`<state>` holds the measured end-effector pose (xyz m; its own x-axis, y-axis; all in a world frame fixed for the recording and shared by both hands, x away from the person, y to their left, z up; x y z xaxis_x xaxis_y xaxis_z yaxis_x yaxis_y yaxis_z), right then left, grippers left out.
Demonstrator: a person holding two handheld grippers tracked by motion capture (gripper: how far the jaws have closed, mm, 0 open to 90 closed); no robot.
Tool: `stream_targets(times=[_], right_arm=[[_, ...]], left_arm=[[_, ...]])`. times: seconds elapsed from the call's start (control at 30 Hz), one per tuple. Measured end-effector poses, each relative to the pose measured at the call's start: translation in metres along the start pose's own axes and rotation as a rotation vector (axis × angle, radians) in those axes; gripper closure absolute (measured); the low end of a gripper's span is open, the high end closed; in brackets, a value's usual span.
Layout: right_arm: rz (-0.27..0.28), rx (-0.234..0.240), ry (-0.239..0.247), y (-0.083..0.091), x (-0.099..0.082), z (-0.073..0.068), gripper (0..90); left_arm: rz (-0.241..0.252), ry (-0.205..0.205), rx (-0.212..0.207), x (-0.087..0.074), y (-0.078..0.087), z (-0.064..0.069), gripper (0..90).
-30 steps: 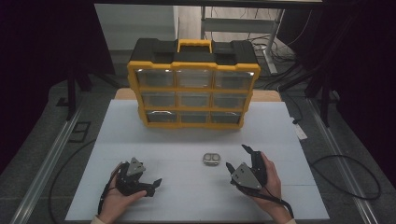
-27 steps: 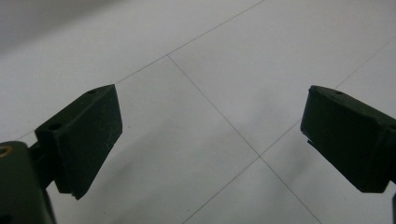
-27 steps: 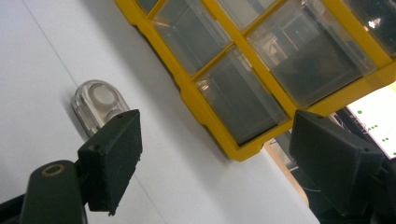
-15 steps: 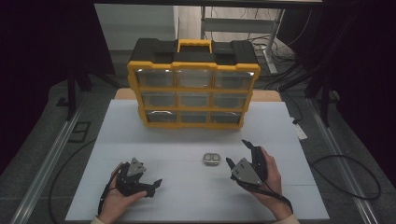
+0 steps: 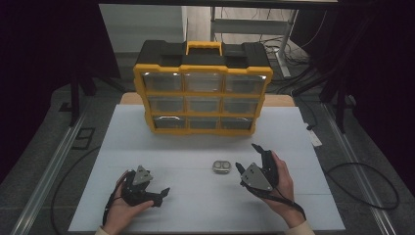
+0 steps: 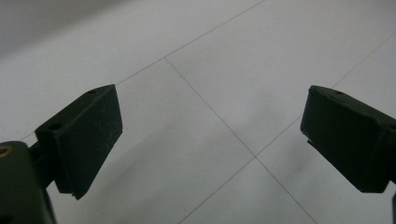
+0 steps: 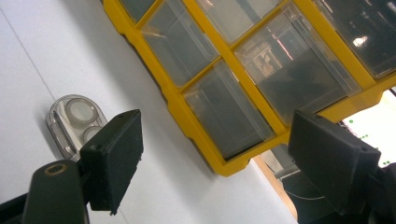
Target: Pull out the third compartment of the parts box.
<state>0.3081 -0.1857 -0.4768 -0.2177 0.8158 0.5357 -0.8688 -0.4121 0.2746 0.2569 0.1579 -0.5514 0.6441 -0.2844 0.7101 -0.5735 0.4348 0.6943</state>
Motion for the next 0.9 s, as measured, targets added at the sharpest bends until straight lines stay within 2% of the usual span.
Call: stream_targets(times=[0.37, 0.9], right_arm=[[0.002, -0.009, 0.014, -0.004, 0.005, 0.007, 18.5], [0.013, -0.015, 0.009, -0.010, 0.007, 0.016, 18.8]], left_arm=[[0.004, -0.001, 0.001, 0.001, 0.001, 0.001, 6.2], [0.005, -0.001, -0.001, 0.001, 0.001, 0.002, 6.2]])
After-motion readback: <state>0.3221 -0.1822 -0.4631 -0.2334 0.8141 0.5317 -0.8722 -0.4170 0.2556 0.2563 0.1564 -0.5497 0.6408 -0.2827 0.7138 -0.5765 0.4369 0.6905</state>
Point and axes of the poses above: each handheld gripper's, and its own axes: y roughly backward along the jaws, x roughly out of its top, z roughly to its right, the point moved 3 cm from there along -y, roughly forward along the jaws, and after that the axes turned 6 degrees about y, right-handed, at the moved point
